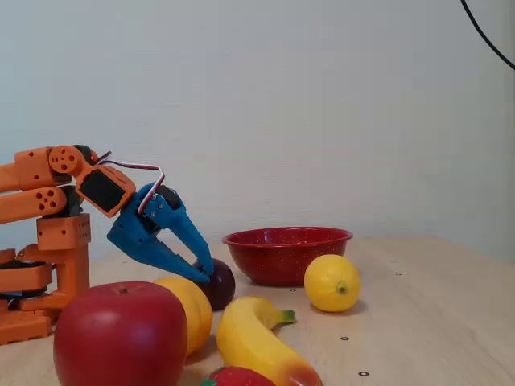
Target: Put the lemon in the red bowl.
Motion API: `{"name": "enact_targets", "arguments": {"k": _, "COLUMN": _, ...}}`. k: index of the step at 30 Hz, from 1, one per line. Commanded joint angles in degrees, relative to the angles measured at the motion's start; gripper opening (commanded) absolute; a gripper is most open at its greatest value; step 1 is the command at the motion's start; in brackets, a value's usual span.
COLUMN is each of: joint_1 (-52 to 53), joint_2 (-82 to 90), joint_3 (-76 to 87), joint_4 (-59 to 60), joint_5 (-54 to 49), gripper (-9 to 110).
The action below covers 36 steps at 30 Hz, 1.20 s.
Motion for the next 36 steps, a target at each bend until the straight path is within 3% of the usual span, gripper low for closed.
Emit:
{"name": "enact_targets", "arguments": {"k": 1, "joint_1": -0.70, "joint_2": 0.53, "joint_3": 0.62, "joint_4": -0.44, "joint_5": -0.18, "gripper": 0}}
{"name": "enact_targets", "arguments": {"k": 15, "joint_1": -0.97, "joint_2": -0.53, "joint_3": 0.26, "joint_4": -1.05, "joint_5": -0.26, "gripper": 0}}
{"name": "enact_targets", "arguments": {"k": 36, "joint_1": -3.16, "joint_2": -31.03, "joint_3": -22.24, "joint_4": -1.67, "joint_5": 3.87, "gripper": 0}}
